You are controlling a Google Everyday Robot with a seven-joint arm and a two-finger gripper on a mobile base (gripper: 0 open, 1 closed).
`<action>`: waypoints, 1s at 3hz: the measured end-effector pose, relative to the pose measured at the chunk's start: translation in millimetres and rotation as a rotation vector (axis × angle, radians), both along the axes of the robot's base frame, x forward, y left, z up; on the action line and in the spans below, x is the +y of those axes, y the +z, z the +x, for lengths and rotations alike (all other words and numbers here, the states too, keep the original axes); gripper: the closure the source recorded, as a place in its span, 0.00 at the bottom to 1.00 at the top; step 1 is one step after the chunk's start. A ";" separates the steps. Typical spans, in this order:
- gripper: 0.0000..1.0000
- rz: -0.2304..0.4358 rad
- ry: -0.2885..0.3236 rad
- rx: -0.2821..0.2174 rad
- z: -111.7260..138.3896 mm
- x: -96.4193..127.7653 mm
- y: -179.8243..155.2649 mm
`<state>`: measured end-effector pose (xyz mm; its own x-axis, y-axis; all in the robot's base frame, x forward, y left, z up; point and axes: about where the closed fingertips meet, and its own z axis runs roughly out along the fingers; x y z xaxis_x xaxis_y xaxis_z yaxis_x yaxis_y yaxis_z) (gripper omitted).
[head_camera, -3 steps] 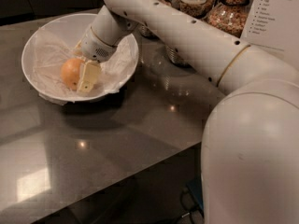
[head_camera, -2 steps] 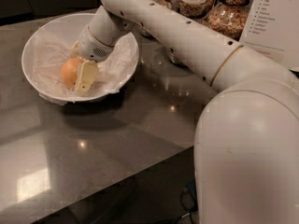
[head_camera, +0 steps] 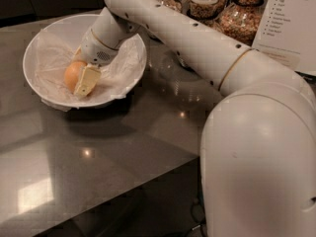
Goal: Pick orange from white bowl
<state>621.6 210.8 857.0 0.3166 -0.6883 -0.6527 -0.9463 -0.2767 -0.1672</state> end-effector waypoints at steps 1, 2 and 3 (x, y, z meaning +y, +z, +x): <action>0.60 0.000 0.000 0.000 0.0 0.0 0.0; 0.85 0.000 0.000 0.000 0.0 0.1 -0.1; 1.00 0.000 0.000 0.000 0.0 0.1 -0.1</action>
Offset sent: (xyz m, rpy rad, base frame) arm 0.0000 0.0000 0.0000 0.0000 0.0000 0.0000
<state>621.5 210.9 856.9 0.3166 -0.6883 -0.6527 -0.9463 -0.2769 -0.1670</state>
